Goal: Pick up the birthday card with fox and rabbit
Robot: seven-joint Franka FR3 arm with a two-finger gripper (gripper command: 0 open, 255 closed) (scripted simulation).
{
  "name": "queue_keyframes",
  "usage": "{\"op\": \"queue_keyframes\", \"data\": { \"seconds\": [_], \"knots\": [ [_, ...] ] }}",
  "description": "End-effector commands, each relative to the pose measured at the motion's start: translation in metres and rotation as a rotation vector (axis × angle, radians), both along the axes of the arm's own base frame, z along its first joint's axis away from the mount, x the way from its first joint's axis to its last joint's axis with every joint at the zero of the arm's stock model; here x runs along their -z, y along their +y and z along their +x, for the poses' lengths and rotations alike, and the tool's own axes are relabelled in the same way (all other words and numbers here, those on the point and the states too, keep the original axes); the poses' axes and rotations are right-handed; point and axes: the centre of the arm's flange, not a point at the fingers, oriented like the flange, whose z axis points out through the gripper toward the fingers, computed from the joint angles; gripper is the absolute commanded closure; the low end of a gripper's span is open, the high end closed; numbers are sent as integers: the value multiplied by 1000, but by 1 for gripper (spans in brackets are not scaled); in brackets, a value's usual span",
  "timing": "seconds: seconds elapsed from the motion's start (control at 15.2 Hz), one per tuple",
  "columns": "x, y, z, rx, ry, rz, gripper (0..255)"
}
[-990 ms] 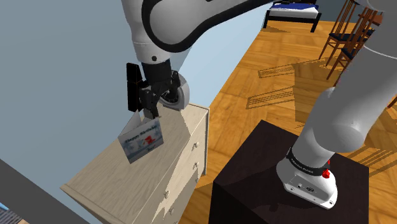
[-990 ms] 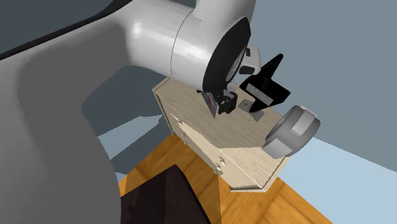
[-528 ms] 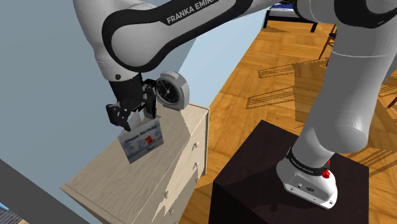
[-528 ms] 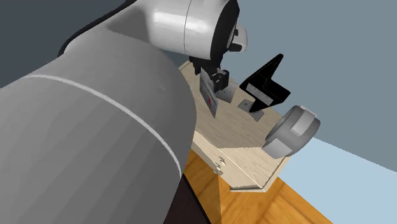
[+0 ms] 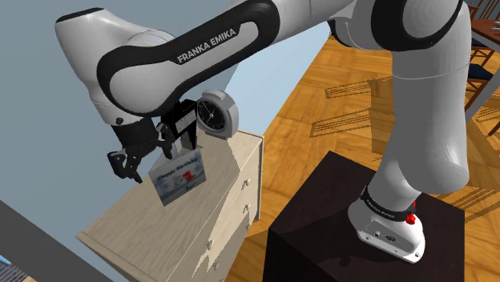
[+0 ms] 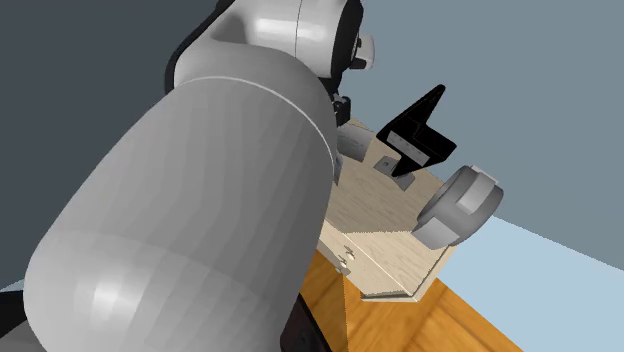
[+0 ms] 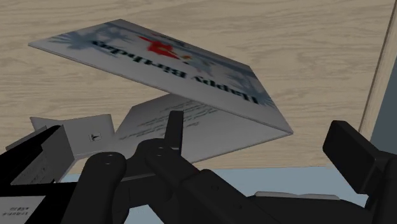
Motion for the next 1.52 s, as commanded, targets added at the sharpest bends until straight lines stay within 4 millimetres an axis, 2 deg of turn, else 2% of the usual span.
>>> {"op": "queue_keyframes", "data": {
  "seconds": [0.0, 0.2, 0.33, 0.4, 0.99, 1.45],
  "knots": [
    [11, 1, 1, 0, -1, 0, 0],
    [30, 1, 1, 0, -1, 0, 0],
    [30, 1, 1, 0, -1, 0, 0],
    [29, 1, 1, 0, -1, 0, 255],
    [30, 1, 1, 0, -1, 0, 255],
    [-7, 1, 1, 0, -1, 0, 255]
  ]
}}
